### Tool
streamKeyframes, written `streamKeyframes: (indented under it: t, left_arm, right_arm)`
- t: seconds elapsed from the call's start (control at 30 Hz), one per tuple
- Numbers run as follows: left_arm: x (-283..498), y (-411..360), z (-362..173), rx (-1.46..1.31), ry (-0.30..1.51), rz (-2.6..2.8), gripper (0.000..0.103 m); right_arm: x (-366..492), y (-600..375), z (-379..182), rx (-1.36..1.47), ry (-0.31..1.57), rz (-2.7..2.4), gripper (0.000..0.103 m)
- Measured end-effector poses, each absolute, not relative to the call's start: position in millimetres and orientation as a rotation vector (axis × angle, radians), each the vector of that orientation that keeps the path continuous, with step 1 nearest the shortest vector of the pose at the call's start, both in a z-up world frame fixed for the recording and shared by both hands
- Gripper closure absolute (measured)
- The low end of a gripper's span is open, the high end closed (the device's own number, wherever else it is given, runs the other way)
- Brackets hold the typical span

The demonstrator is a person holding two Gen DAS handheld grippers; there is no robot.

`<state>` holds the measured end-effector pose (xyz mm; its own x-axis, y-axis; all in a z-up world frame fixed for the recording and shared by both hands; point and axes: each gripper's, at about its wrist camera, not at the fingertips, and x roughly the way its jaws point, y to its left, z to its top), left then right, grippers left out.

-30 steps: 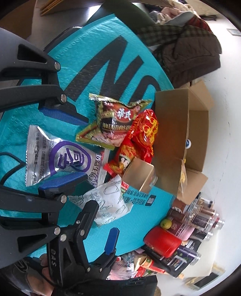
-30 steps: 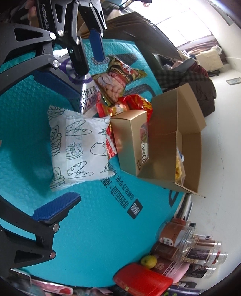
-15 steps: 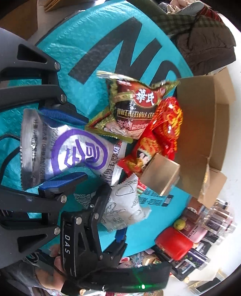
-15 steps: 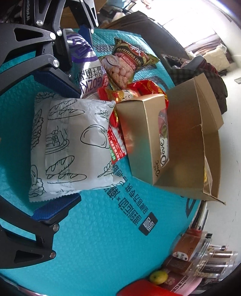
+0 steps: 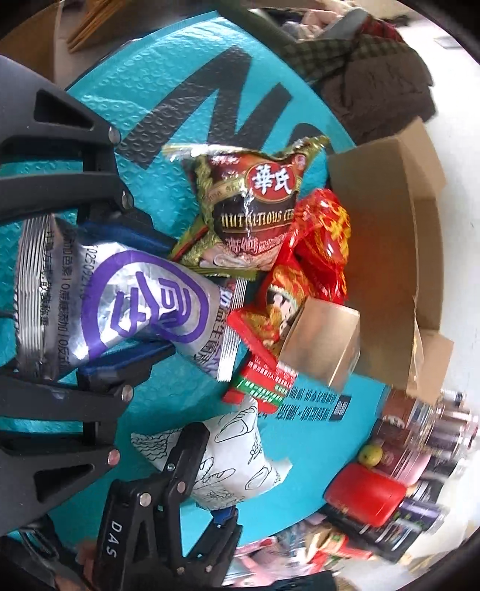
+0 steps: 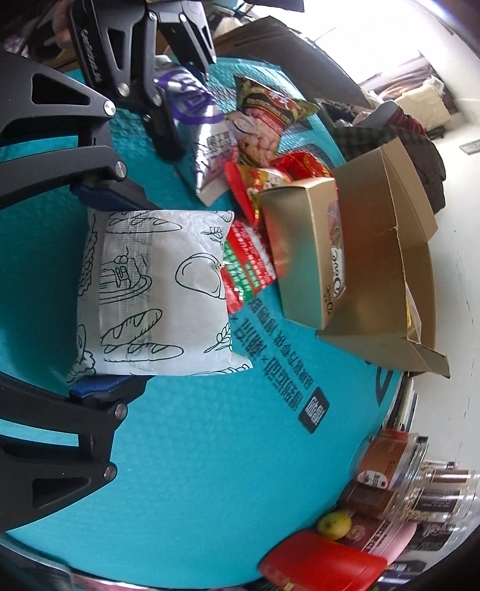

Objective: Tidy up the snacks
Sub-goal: 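Grasp the white bread-print pouch with the right tool while the left tool grasps the silver-purple bag, then lift and carry both bags over the cardboard box with both tools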

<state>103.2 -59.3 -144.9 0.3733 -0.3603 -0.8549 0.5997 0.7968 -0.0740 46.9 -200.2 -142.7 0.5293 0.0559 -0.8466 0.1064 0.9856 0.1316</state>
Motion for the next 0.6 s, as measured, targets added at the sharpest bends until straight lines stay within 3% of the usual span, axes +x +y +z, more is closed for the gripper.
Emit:
streamKeyframes:
  t: [0.6]
  left_arm:
    - [76.4,-36.1,-124.5,0.187,1.008,-0.661,0.066]
  right_arm:
    - [16.9,-198.2,-139.5,0.261,1.007,-0.014,0.034]
